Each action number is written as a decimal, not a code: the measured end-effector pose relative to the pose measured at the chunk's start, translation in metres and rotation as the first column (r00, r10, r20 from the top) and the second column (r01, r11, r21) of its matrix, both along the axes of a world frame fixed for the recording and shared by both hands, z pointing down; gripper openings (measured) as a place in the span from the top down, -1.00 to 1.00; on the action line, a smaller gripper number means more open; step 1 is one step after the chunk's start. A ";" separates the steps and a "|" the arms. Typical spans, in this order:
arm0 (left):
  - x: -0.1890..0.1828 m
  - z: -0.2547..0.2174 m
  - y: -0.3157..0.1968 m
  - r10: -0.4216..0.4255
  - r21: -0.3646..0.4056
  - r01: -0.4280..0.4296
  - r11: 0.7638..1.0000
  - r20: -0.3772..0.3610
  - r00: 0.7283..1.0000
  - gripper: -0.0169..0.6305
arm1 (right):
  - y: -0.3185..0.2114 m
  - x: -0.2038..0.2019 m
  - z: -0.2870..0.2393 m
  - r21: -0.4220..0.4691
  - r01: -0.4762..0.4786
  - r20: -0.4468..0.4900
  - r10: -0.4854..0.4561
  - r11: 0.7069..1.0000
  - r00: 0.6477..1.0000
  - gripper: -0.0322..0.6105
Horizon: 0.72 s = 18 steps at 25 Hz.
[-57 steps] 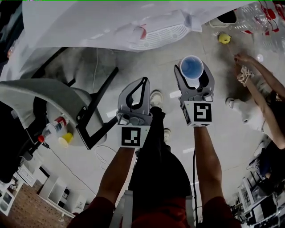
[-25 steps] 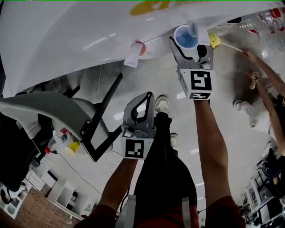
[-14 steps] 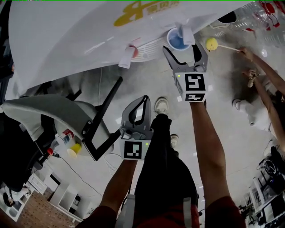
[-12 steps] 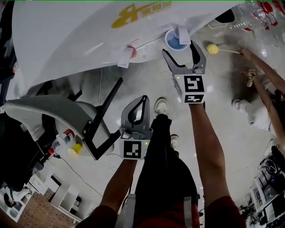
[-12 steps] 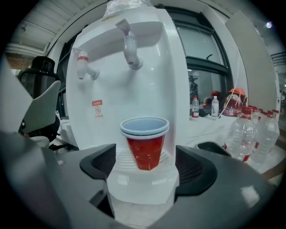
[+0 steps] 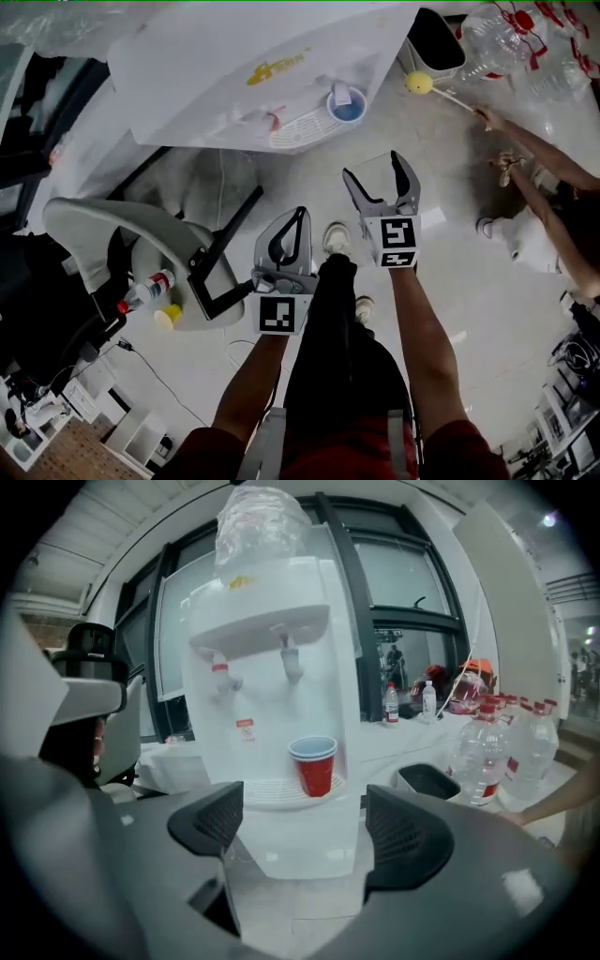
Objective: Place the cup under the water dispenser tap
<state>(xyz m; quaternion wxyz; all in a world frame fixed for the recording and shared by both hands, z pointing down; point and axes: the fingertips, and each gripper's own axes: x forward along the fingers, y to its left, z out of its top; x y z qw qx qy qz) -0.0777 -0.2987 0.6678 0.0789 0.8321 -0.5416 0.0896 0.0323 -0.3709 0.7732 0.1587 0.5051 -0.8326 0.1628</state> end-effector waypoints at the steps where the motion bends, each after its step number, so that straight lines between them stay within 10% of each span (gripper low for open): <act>1: 0.002 -0.009 0.003 -0.003 0.003 0.003 1.000 0.000 1.000 0.95 | 0.008 0.006 -0.010 0.004 -0.011 0.010 0.011 1.000 1.000 -0.33; 18: 0.042 -0.204 0.111 -0.010 0.149 0.016 0.989 -0.037 0.999 0.95 | 0.158 0.079 -0.266 0.242 -0.086 0.119 0.058 0.966 0.991 -0.33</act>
